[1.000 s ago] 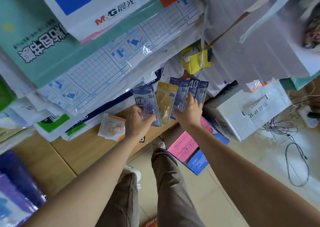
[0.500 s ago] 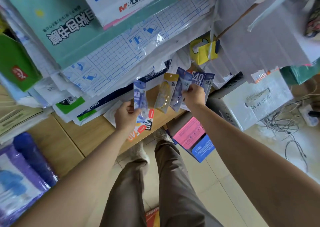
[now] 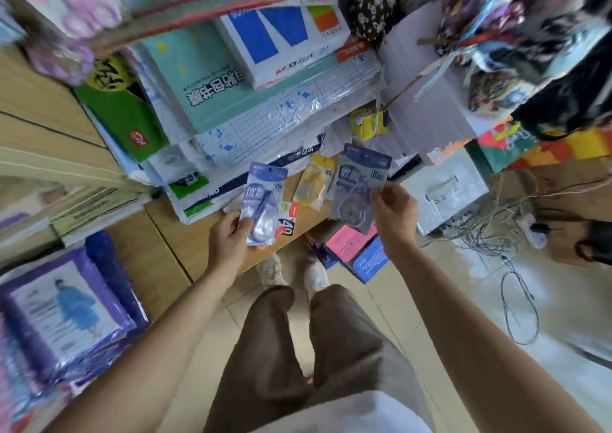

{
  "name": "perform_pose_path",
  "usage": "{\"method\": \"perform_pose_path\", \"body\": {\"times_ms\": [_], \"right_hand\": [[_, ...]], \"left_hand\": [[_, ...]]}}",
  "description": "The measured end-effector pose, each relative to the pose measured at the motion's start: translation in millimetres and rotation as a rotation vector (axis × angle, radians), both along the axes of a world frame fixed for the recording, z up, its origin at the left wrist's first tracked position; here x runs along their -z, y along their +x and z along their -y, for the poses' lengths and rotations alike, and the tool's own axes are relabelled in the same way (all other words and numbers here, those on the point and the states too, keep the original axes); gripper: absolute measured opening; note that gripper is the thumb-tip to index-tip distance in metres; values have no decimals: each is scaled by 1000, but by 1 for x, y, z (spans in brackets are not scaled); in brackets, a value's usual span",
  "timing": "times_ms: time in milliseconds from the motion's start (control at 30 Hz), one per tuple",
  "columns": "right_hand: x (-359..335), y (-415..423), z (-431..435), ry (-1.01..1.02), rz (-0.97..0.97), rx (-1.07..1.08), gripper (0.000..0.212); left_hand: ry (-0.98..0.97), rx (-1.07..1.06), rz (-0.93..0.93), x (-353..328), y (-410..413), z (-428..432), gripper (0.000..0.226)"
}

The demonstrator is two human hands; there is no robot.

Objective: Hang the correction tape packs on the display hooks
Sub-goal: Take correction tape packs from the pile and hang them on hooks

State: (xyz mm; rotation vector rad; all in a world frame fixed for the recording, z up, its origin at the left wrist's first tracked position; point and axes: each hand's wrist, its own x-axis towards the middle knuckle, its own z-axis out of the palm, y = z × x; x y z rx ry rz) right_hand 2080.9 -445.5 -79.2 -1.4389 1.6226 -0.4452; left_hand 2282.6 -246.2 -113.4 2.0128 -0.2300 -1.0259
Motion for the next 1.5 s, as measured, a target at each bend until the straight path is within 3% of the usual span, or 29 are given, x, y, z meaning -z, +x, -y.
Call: {"method": "perform_pose_path", "body": {"times_ms": [333,533,567,633,733,800,933,1000,1233,1500], "right_hand": [[-130,1,40,-66,269,-180,33],[-176,-21,94,-69,373,-314,17],[-187,-22,104,-81,392,-343,10],[-211,-18,125,-147,435,-430,19],[-254,-5,151,-224,464,-559,22],[-283,9,161,-283,506,-625,23],[-341,43,173,-376,670,-684,3],[-374,63,175,-453,727,-690,8],[-486,119,171,-668,817,-740,8],[-578,161,179,-768,980,-799,8]], "left_hand": [[-188,-58,94,-118,-7,39,15],[-303,-156,211,-187,-37,82,24],[-324,-178,238,-201,-42,88,19],[-370,-214,311,-231,-51,101,13],[-422,-263,411,-278,-57,118,27],[-457,-299,469,-308,-55,126,22],[-526,-305,599,-371,-39,132,4],[-587,-325,676,-405,-23,132,16],[-760,-375,897,-515,30,132,12],[-929,-398,1193,-617,70,122,11]]}}
